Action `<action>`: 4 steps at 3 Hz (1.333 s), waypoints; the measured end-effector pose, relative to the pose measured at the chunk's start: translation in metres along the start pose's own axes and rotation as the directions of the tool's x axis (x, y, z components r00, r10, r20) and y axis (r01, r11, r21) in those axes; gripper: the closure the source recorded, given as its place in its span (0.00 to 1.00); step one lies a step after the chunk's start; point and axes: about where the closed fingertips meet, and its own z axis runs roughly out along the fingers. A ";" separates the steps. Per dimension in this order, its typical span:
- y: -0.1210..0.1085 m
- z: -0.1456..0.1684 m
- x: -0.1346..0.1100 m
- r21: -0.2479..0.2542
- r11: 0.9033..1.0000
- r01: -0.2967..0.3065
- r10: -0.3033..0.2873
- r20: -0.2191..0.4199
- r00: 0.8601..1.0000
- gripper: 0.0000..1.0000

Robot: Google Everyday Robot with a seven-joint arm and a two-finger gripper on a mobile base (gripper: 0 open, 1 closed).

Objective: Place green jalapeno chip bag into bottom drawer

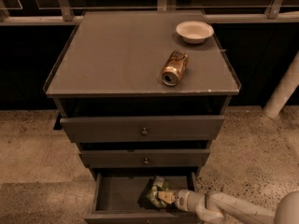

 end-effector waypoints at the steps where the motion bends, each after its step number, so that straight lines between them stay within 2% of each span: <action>1: 0.000 0.000 0.000 0.000 1.000 0.000 0.000 0.000 1.000 0.36; 2: 0.000 0.000 0.000 0.000 1.000 0.000 0.000 0.000 1.000 0.12; 3: 0.000 0.000 0.000 0.000 1.000 0.000 0.000 0.000 1.000 0.00; 4: 0.000 0.000 0.000 0.000 1.000 0.000 0.000 0.000 1.000 0.00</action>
Offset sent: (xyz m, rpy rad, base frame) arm 0.0000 0.0000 0.0000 0.0000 0.0000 0.0000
